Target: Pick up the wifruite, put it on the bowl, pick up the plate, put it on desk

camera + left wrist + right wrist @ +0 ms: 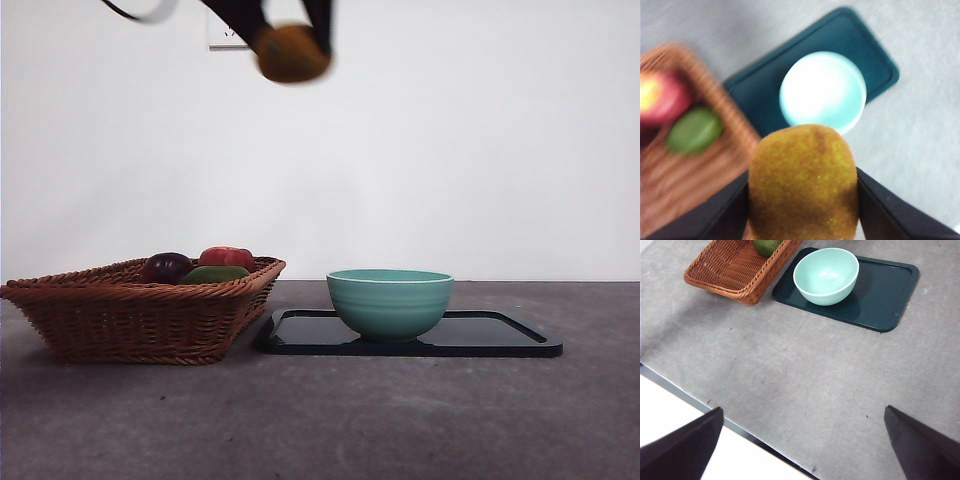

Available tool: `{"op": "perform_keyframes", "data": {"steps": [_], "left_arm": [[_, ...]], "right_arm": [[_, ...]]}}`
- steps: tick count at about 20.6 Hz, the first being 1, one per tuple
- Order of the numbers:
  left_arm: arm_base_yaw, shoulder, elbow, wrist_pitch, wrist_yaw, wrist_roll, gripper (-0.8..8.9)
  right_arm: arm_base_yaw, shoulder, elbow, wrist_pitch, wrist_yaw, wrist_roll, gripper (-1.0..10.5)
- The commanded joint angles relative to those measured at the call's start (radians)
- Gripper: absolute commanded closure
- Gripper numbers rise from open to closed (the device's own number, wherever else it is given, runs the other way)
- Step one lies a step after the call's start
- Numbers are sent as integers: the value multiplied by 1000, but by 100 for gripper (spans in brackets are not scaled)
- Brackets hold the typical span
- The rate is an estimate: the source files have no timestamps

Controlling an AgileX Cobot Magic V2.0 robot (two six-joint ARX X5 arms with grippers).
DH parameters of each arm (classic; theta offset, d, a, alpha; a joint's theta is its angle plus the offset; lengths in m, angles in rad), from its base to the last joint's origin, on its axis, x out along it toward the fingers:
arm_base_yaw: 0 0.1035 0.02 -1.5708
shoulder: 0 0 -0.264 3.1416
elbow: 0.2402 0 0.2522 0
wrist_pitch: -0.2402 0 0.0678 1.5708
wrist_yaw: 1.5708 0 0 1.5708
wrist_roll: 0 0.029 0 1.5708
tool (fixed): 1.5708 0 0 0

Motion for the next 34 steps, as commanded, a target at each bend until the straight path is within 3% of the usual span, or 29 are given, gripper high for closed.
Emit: {"op": "perform_keyframes", "data": {"steps": [1, 6, 10, 15, 24, 28, 34], "left_arm": [[38, -105, -123, -51, 0, -18, 546], [157, -307, -427, -42, 0, -23, 546], [205, -400, -658, 170, 0, -83, 546], [239, -388, -797, 394, 0, -200, 546], [248, -208, -809, 481, -19, -235, 546], [248, -132, -809, 504, -77, -228, 546], [248, -31, -809, 546, -80, -219, 546]], "right_arm": [[5, 2, 8, 12, -3, 18, 432], [5, 2, 8, 11, -7, 21, 432], [5, 2, 8, 10, -24, 38, 432], [5, 2, 8, 11, -48, 37, 432], [5, 2, 8, 11, -47, 29, 432], [5, 2, 8, 12, -47, 26, 432], [5, 2, 8, 20, -39, 24, 432]]}}
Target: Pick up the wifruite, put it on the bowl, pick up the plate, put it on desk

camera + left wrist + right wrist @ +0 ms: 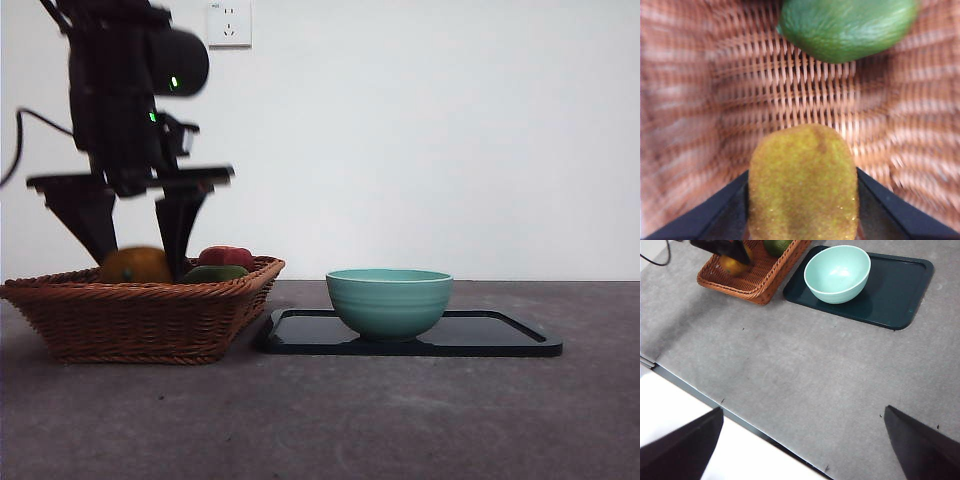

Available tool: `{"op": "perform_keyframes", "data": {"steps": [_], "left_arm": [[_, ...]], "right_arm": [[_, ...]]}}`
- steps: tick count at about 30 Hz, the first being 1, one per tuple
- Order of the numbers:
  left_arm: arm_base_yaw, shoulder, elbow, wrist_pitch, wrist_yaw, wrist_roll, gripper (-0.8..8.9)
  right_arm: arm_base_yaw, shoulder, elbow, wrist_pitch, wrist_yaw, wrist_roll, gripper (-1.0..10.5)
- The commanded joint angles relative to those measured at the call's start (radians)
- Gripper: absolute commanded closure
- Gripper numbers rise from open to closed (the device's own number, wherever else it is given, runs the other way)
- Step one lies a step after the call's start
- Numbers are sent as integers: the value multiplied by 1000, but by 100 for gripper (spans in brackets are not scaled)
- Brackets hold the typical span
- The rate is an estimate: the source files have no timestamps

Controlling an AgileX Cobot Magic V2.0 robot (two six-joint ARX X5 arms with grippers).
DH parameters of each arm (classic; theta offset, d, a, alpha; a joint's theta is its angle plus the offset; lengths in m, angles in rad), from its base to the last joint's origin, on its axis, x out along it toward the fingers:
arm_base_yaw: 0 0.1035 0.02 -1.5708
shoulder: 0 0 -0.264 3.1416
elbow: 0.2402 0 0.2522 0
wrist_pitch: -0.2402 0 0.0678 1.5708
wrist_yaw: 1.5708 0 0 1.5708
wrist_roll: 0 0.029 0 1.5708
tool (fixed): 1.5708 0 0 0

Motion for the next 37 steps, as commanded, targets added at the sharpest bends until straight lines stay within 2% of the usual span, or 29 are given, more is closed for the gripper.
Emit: {"op": "perform_keyframes", "data": {"steps": [1, 15, 23, 28, 32, 37], "left_arm": [[-3, 52, 11, 18, -2, 9, 546], [-3, 98, 11, 36, 0, 11, 527], [2, 87, 34, 36, 8, 23, 304], [8, 23, 66, 32, 12, 27, 303], [8, -83, 85, 16, 13, 62, 301], [8, -243, 85, -45, 74, 159, 183]], "right_arm": [[5, 2, 8, 21, 4, 0, 432], [5, 2, 8, 26, 4, 0, 432], [5, 2, 8, 33, 3, 0, 432], [5, 2, 8, 33, 4, 0, 432], [5, 2, 8, 35, 4, -1, 432], [5, 2, 8, 40, 4, 0, 432]]}}
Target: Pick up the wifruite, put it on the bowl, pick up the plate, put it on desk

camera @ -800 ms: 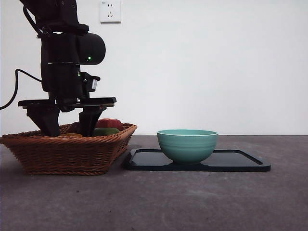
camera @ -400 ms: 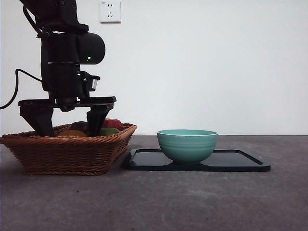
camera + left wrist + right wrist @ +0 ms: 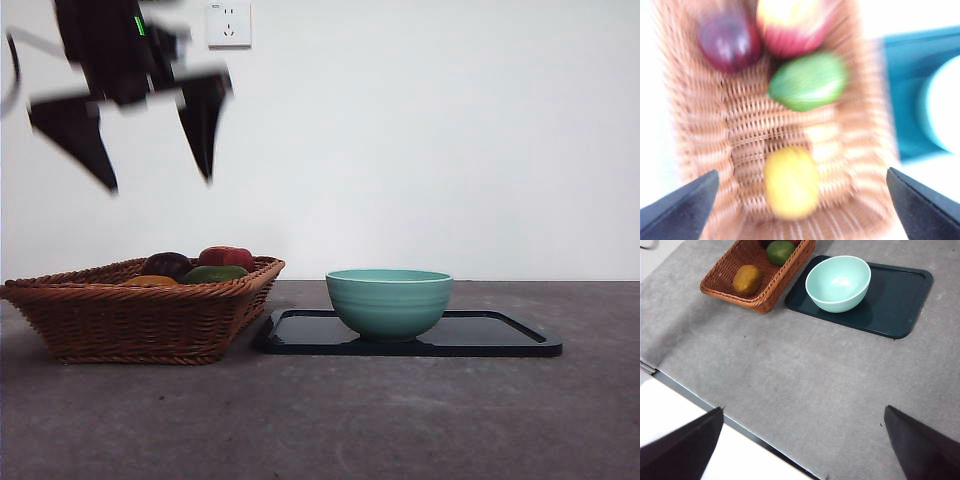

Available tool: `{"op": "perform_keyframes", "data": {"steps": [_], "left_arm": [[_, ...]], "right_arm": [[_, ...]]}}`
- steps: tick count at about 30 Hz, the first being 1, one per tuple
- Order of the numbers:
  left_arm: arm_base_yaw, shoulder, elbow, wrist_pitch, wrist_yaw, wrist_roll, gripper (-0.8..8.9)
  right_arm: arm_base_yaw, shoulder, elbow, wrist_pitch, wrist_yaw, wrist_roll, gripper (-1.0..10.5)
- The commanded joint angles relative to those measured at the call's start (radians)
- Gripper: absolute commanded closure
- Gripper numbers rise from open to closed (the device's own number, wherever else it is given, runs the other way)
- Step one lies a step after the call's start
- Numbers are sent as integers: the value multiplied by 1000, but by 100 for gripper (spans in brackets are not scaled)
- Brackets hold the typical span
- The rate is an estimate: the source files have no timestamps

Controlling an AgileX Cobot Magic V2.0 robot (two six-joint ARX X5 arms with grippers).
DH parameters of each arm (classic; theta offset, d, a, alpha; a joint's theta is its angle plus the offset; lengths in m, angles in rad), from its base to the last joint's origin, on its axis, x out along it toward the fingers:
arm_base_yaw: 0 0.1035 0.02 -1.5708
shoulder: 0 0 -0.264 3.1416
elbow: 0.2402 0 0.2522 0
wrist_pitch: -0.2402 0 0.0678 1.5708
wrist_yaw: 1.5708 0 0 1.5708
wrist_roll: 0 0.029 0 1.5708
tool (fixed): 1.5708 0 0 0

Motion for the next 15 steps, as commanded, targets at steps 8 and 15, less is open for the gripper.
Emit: {"op": "perform_keyframes", "data": {"steps": [8, 15], "left_arm": [[-8, -301, 23, -199, 328, 175, 188], [-60, -488, 22, -328, 384, 256, 188]], "right_arm": [[5, 2, 8, 13, 4, 0, 432], [5, 2, 8, 28, 3, 0, 432]]}}
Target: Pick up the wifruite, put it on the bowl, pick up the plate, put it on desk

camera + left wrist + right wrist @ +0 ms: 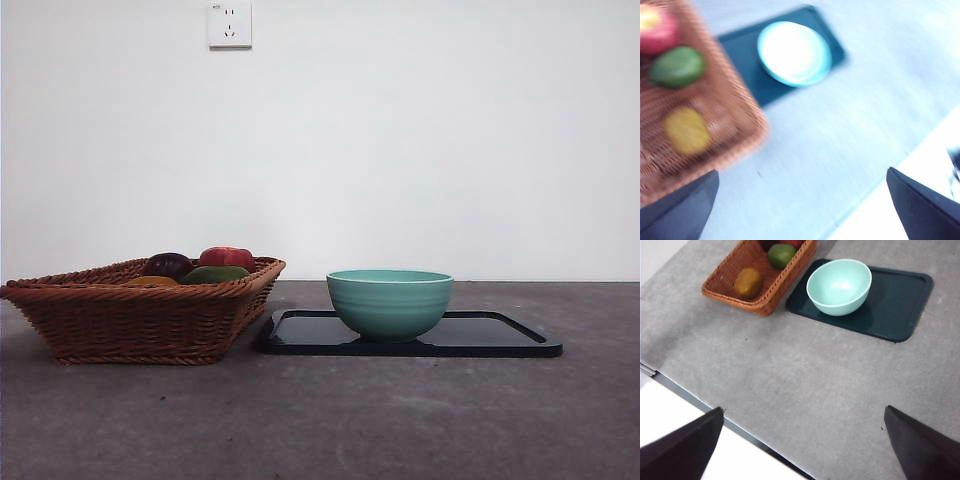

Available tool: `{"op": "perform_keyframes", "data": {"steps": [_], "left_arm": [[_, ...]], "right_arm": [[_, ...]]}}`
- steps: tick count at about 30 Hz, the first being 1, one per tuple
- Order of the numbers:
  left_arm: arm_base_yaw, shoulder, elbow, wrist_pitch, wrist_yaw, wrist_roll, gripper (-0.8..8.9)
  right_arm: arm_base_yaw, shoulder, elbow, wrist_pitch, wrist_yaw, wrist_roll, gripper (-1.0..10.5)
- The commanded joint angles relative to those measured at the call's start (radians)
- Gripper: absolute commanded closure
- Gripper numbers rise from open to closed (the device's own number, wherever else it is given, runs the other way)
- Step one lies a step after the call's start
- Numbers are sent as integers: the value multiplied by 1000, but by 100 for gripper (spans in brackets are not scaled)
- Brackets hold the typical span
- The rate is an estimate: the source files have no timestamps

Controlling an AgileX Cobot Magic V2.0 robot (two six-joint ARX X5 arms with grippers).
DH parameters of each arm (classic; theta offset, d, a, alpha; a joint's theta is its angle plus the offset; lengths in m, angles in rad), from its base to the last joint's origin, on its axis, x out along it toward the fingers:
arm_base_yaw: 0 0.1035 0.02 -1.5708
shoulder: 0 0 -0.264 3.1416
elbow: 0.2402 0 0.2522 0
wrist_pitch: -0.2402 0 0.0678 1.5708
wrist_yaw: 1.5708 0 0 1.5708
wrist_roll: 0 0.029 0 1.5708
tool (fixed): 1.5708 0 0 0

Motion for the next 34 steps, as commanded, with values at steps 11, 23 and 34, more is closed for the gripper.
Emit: {"op": "perform_keyframes", "data": {"steps": [11, 23, 34], "left_arm": [[-71, -281, -75, -50, 116, 128, 188], [-81, -482, -217, -5, 116, 130, 188], [-81, -509, -259, 51, 116, 130, 188]], "right_arm": [[5, 2, 8, 25, 2, 4, 432], [5, 3, 8, 27, 2, 6, 432], [5, 101, 9, 166, 3, 87, 433]]}}
